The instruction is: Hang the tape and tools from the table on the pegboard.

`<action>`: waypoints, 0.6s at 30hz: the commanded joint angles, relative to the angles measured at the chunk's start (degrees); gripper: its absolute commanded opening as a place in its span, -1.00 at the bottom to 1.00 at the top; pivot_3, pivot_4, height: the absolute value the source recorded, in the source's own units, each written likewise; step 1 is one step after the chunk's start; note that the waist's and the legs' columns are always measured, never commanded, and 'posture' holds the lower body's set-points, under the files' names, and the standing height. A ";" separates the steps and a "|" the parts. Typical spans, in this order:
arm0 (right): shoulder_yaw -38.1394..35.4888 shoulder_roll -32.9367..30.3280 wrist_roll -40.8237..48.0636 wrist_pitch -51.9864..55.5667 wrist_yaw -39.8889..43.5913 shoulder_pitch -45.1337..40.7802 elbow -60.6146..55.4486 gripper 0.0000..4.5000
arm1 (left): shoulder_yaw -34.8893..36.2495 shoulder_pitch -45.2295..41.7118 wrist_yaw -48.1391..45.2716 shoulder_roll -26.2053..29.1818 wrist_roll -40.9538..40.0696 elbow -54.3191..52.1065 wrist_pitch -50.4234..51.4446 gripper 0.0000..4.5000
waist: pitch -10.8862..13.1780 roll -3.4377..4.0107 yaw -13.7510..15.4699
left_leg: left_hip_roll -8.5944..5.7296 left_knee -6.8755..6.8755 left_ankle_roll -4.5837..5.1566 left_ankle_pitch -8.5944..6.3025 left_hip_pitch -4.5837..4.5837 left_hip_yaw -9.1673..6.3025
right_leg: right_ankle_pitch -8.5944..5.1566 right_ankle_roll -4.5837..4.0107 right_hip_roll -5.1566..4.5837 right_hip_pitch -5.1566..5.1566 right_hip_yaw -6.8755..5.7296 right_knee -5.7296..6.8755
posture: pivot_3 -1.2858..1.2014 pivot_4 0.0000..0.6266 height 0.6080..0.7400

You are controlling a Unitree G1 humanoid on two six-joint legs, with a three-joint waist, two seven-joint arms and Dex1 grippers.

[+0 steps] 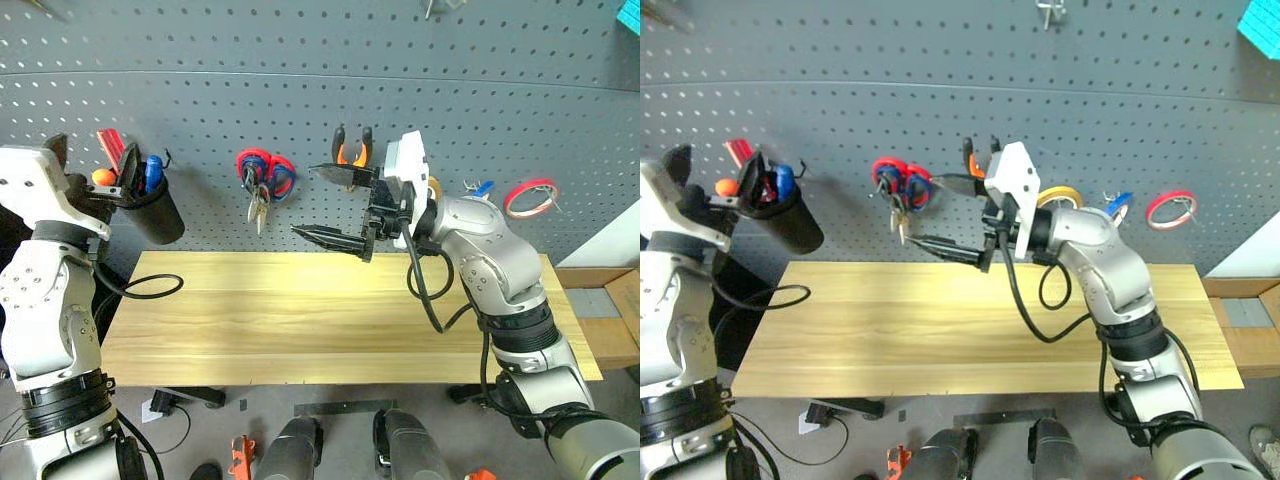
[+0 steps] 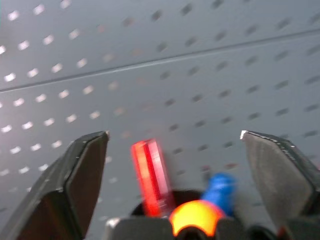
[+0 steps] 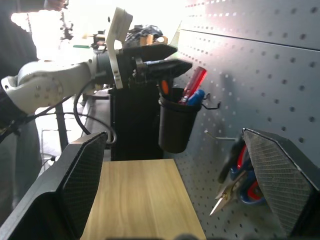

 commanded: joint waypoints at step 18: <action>0.89 -8.10 -1.62 3.05 0.81 12.96 -4.92 1.00 | -4.58 26.76 -14.30 -0.35 -7.28 -7.40 8.04 0.98 | -0.34 0.25 0.50 | 0.05 -0.07 0.03 -0.02 0.15 0.05 | 0.02 -0.07 0.02 0.18 0.07 -0.09 | 0.04 -0.46 1.00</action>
